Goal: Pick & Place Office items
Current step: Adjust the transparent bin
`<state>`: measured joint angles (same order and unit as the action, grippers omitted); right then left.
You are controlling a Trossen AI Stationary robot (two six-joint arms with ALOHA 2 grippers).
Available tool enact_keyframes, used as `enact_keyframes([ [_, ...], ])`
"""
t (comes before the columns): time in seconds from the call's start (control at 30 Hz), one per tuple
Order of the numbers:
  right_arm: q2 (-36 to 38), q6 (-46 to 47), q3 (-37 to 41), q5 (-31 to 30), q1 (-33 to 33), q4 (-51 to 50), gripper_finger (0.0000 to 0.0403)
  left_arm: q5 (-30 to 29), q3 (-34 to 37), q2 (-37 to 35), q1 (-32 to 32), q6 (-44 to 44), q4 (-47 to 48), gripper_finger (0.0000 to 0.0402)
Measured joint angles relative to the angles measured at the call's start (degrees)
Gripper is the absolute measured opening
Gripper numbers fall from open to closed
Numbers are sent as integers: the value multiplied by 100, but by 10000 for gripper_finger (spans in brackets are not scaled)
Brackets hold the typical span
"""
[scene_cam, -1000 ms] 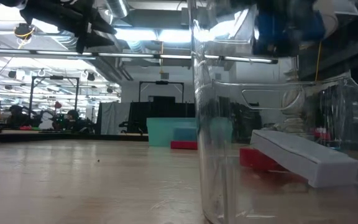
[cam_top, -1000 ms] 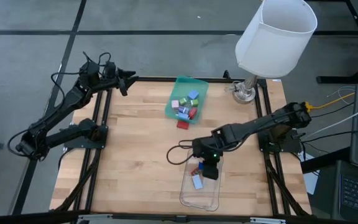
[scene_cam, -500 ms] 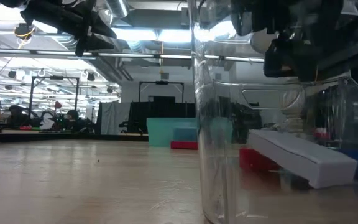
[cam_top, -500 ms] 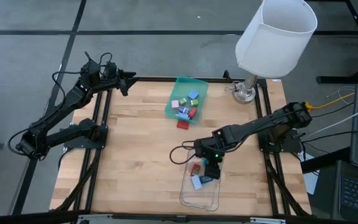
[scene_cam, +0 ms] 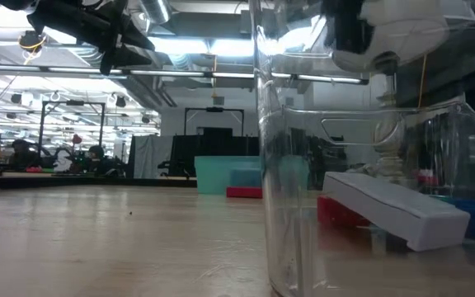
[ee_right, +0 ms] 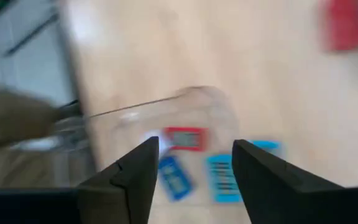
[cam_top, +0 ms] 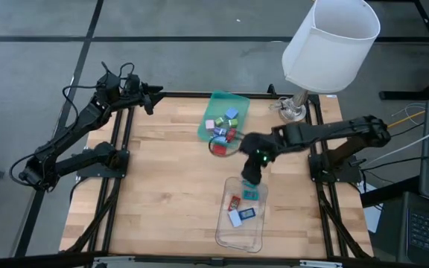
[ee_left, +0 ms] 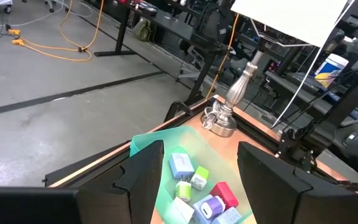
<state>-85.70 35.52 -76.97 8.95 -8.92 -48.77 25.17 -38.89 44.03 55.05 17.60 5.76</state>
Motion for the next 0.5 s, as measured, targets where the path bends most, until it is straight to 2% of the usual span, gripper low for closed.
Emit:
enact_keyframes([
  [0.13,-42,5,0,-487,581,-994,178,0,0,0,0,-14,2,203],
  [0.27,-229,-225,189,-555,1051,-2025,156,4,2,0,-2,49,2,203],
  [0.33,-230,-489,433,-469,1137,-2062,145,5,2,0,-26,51,2,203],
  [0.5,-233,-786,1136,319,1181,-1456,117,31,2,0,-140,56,2,203],
])
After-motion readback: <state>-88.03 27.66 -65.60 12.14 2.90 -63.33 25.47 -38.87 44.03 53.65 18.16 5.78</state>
